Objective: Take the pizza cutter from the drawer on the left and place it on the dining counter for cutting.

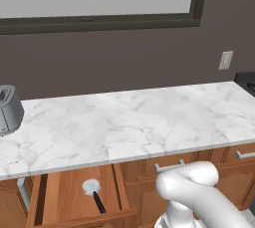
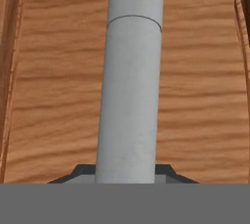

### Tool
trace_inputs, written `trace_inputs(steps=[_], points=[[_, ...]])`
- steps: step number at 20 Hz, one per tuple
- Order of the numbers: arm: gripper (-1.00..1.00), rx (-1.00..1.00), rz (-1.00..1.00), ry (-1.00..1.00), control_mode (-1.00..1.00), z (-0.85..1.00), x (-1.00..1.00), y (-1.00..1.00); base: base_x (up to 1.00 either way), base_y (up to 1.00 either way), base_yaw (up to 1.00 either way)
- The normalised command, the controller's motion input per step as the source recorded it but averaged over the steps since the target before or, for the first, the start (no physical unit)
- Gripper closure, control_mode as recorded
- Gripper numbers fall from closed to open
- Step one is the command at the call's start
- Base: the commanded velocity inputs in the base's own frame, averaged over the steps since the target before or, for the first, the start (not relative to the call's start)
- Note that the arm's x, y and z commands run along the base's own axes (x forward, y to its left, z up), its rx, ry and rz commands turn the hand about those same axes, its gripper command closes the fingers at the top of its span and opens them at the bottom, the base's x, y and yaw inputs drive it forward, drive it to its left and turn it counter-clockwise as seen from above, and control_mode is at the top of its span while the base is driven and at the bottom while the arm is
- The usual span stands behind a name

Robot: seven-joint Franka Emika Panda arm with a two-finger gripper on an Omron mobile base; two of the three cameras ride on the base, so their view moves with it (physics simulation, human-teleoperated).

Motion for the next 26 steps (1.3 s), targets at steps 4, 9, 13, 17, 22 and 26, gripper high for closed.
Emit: trace_inputs(steps=[4, 9, 13, 17, 22, 26], points=[[1.00, 0.00, 0.00, 0.00, -1.00, -0.04, -0.57, 0.00, 0.00, 0.00, 0.00], [1.00, 0.00, 0.00, 0.00, -1.00, -0.04, -0.55, 0.00, 0.00, 0.00, 0.00], [1.00, 0.00, 0.00, 0.00, -1.00, -0.04, -0.56, 0.00, 0.00, 0.00, 0.00], [1.00, 0.00, 0.00, 0.00, -1.00, -0.03, -0.54, 0.00, 0.00, 0.00, 0.00], [1.00, 0.00, 0.00, 0.00, -1.00, -0.01, -0.38, 0.00, 0.00, 0.00, 0.00], [1.00, 0.00, 0.00, 0.00, -1.00, 0.00, -0.31, 0.00, 0.00, 0.00, 0.00]])
